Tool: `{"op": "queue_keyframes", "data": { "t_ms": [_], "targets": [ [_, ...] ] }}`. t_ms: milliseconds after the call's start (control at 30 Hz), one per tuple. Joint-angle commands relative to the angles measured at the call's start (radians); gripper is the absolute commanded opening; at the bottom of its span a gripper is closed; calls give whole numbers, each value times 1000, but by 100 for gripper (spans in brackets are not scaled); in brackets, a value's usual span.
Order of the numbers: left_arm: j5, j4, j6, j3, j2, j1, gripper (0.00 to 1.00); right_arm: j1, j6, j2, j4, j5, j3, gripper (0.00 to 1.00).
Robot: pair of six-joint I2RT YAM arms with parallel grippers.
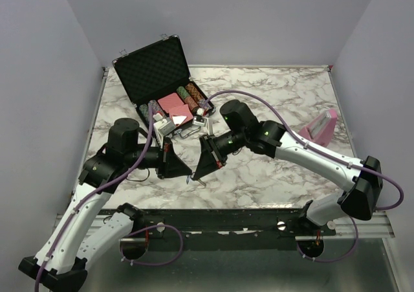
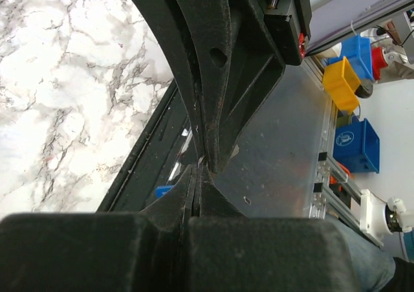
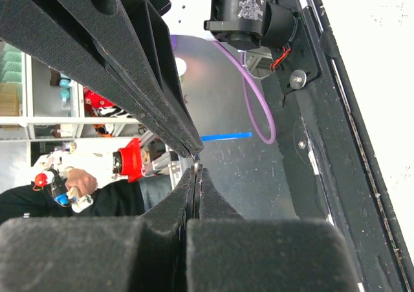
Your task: Remove the keys from the keyring
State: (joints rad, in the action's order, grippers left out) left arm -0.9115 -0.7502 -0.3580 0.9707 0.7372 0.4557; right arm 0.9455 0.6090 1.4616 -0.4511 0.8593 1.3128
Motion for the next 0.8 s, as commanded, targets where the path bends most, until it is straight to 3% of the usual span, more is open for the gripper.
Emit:
{"op": "queue_keyframes", "data": {
  "t_ms": [0,100,200,300,567,767],
  "targets": [
    [-53,-43,30,31,17,1,0,-2,-20,5,-17,29,40,1],
    [-18,-29,8,36,25,1,4,-1,-20,2,-17,23,34,1],
    [9,-15,-13,40,16,1,27,-2,-18,-6,-17,11,23,1],
    [43,-15,-27,56,7,1,43,-2,-11,-17,-6,4,9,1],
    [221,-8,-81,99,-18,1,60,-2,11,-35,8,-26,-15,1],
    [357,127,-237,10,-137,0,73,-2,106,-30,64,-101,-37,1]
  ]
}}
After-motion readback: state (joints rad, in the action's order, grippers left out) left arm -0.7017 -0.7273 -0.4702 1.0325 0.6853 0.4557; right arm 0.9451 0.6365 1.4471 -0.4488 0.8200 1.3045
